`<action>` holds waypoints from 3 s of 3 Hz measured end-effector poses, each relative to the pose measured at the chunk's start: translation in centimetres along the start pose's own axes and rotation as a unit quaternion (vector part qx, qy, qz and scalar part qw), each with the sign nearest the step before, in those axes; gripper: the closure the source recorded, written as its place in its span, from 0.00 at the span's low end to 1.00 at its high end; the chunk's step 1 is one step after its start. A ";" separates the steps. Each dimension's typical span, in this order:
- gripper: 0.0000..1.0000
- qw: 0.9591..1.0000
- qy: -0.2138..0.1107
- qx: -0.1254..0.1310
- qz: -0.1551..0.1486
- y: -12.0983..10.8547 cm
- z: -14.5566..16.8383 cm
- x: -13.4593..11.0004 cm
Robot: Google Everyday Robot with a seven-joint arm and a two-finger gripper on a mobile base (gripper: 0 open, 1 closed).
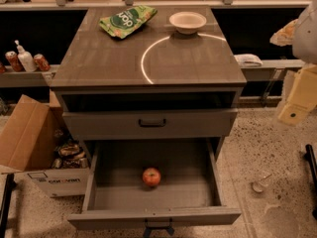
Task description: Pick apple from middle drawer and place on counter
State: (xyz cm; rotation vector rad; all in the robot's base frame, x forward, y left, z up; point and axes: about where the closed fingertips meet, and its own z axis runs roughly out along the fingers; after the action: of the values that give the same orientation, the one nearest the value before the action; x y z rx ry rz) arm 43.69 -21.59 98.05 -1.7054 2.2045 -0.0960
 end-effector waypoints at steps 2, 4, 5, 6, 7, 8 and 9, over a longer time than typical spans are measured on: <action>0.00 0.993 -0.110 -0.012 -0.028 2.9 9.4 -1.1; 0.00 0.993 -0.106 -0.032 -0.031 3.7 11.9 -1.0; 0.00 0.991 -0.115 -0.063 -0.026 5.5 17.6 -0.6; 0.00 0.984 -0.147 -0.097 -0.021 7.9 24.0 -1.3; 0.00 0.975 -0.182 -0.126 -0.014 10.3 28.7 -3.0; 0.00 0.966 -0.202 -0.161 -0.011 12.9 34.5 -3.9; 0.00 0.966 -0.202 -0.161 -0.011 12.9 34.5 -3.9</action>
Offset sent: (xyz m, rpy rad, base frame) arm 0.0180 0.0497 -0.1811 0.3420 -0.0330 0.1803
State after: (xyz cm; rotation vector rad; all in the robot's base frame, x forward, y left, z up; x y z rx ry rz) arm 43.42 -8.85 63.21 -1.7196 1.9685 0.5857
